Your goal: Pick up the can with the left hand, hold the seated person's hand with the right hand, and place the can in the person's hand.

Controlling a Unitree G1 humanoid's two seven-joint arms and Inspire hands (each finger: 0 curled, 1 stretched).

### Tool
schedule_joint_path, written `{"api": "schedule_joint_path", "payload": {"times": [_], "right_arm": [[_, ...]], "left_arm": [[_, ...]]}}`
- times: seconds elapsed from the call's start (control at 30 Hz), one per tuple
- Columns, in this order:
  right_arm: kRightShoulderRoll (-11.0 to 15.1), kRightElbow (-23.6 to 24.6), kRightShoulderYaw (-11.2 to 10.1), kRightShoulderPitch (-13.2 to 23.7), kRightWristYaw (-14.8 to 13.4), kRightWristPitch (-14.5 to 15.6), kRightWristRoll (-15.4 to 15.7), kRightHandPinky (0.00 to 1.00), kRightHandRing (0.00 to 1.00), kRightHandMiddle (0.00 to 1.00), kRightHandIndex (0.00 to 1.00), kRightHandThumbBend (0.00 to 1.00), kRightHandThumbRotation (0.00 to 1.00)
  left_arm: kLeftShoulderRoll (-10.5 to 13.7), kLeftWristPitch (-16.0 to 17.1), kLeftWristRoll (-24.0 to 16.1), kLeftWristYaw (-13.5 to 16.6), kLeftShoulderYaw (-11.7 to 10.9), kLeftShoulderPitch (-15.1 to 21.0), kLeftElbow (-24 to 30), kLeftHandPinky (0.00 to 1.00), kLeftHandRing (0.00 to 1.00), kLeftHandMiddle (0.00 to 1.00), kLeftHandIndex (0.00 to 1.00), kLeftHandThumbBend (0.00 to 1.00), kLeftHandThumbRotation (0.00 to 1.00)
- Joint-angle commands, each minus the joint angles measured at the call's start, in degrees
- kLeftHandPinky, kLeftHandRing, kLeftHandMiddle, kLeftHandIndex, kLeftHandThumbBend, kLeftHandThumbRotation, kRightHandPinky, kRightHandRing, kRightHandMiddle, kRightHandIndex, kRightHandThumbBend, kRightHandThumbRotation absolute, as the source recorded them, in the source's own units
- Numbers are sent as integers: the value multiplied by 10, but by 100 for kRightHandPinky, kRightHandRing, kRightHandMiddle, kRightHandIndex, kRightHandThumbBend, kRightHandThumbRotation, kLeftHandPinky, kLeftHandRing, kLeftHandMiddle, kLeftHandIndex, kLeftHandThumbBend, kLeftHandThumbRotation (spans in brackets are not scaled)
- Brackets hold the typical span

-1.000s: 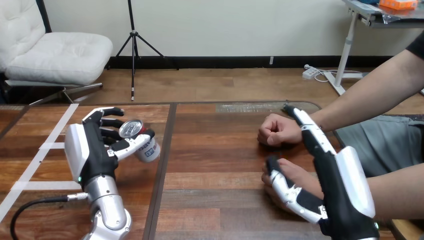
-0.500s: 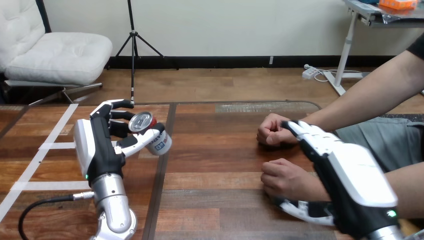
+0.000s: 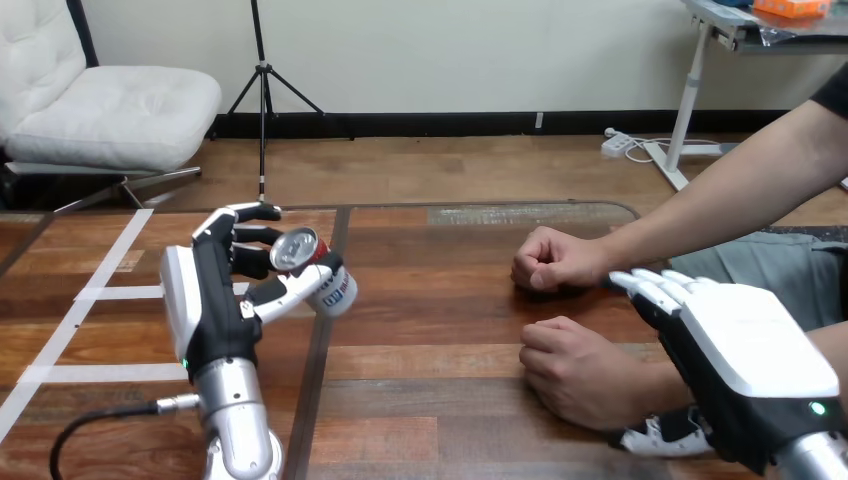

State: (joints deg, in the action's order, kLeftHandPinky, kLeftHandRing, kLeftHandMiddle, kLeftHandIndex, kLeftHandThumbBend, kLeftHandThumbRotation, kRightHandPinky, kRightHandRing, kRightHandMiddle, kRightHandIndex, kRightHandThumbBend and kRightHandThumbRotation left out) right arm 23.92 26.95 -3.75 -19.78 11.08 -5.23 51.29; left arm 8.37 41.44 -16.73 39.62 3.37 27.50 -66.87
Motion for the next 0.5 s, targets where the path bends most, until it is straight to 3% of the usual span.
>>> {"api": "schedule_joint_path", "payload": {"times": [0.0,0.13,0.47], "right_arm": [[28,41,-7,48,35,21,28,88,90,89,85,96,4],[46,43,-5,60,73,38,46,88,90,89,85,97,4],[72,31,0,83,122,57,64,84,87,86,83,100,4]], "left_arm": [[2,11,-11,10,2,12,42,47,44,46,58,73,0],[-3,13,-10,6,0,5,49,47,44,46,58,73,0],[-7,18,-20,9,2,-4,59,46,44,46,58,74,0]]}}
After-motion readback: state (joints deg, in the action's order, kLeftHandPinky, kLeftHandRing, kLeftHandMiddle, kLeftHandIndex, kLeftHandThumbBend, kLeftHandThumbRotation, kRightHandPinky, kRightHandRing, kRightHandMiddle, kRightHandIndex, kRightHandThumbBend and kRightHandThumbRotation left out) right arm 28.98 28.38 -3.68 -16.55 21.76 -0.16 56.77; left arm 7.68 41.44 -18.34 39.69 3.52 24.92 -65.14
